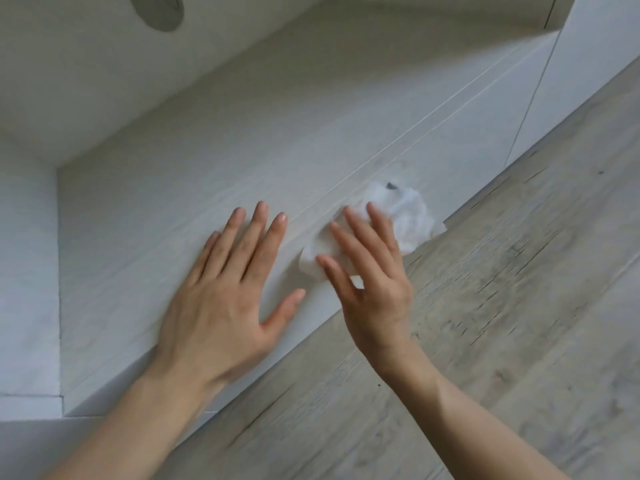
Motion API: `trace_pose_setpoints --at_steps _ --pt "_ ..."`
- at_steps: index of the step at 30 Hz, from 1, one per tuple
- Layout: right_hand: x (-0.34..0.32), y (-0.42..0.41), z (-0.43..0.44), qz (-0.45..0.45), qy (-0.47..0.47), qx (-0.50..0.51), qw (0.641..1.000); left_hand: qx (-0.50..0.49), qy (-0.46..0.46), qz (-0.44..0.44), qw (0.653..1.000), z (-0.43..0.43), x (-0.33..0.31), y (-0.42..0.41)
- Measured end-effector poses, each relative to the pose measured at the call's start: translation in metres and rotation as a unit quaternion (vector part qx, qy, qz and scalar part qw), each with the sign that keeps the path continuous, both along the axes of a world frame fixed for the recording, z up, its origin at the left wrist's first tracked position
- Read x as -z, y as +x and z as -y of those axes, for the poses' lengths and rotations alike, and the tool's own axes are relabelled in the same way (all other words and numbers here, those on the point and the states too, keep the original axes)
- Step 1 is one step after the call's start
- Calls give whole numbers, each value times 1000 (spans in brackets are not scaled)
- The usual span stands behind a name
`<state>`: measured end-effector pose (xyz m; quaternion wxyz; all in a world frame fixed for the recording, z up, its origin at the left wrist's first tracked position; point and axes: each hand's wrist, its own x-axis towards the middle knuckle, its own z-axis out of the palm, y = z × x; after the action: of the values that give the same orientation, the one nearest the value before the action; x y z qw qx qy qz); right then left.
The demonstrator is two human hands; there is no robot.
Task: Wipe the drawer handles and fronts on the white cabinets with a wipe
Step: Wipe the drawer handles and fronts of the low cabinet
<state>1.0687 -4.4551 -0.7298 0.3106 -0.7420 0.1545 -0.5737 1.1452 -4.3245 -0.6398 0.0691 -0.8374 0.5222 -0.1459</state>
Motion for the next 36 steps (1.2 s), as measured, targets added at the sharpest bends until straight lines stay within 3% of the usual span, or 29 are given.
trace_pose_setpoints --at_steps 3,5,11,14,18,22,26,36 --pt "10 -3 19 2 -67 11 998 -2 15 5 1000 -11 -4 4" --pt "11 -4 28 2 -55 41 998 -16 14 7 1000 -17 -6 7" --pt "11 -5 25 21 -78 -9 997 -21 3 17 1000 -21 -5 9" --pt "9 -7 34 27 -28 14 999 -29 -13 10 999 -26 -6 11" --pt "10 -4 23 16 -78 -23 997 -41 -34 -11 999 -23 -4 12" --pt "10 -7 34 26 -27 17 999 -37 -40 -11 998 -21 -2 11" --pt "10 -3 20 5 -85 -26 996 -35 -35 0 999 -20 -2 10" --pt "10 -4 27 -5 -100 15 995 -30 -28 11 999 -21 0 11"
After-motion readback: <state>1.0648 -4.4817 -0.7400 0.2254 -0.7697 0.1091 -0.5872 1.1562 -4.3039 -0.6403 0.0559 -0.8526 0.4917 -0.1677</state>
